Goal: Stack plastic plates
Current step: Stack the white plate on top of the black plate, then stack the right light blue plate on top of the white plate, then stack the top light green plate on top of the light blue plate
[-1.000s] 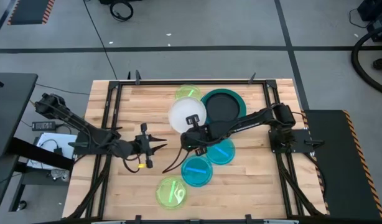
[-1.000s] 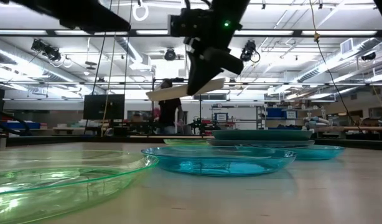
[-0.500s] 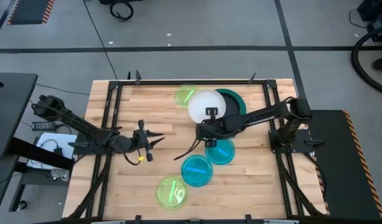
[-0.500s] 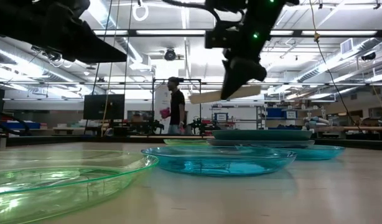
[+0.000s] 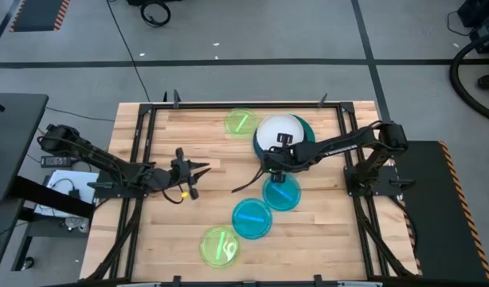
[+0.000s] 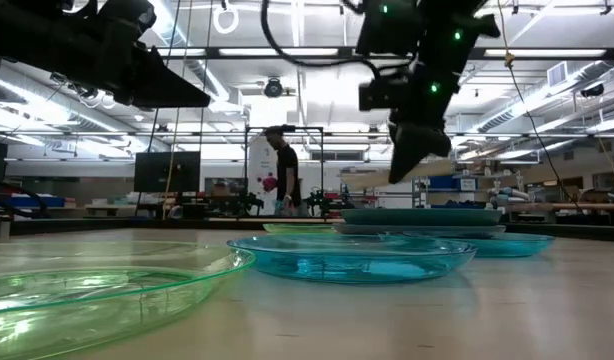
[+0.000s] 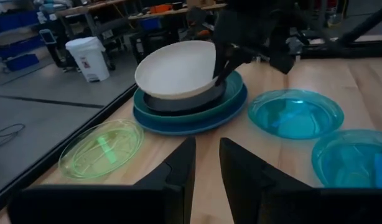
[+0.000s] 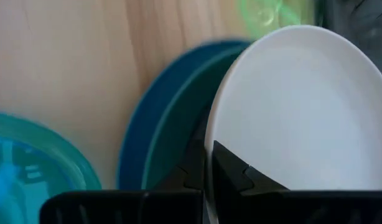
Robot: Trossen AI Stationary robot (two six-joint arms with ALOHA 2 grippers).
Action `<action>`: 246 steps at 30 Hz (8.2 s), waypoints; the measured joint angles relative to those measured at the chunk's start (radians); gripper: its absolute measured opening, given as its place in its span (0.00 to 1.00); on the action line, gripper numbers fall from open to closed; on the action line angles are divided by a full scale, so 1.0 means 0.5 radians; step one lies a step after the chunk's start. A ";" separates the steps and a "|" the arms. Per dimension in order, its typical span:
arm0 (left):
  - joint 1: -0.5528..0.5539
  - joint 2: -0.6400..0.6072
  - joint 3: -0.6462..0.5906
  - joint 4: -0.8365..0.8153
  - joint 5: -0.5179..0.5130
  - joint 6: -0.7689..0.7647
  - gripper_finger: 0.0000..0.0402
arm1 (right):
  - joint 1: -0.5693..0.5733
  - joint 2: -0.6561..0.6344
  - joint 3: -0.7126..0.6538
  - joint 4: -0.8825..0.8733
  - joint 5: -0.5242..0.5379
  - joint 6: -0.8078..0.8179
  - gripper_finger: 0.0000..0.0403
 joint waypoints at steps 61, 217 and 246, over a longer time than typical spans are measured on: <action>-0.011 0.001 0.003 -0.634 0.432 -0.635 0.20 | 0.288 0.023 0.231 0.605 -0.726 -0.294 0.30; 0.417 0.001 0.002 -0.309 0.547 0.100 0.20 | 0.045 0.191 0.016 -0.266 0.152 -0.435 0.03; 0.417 0.002 0.002 -0.358 0.546 0.033 0.20 | -0.050 0.176 0.161 -0.295 0.019 -0.364 0.47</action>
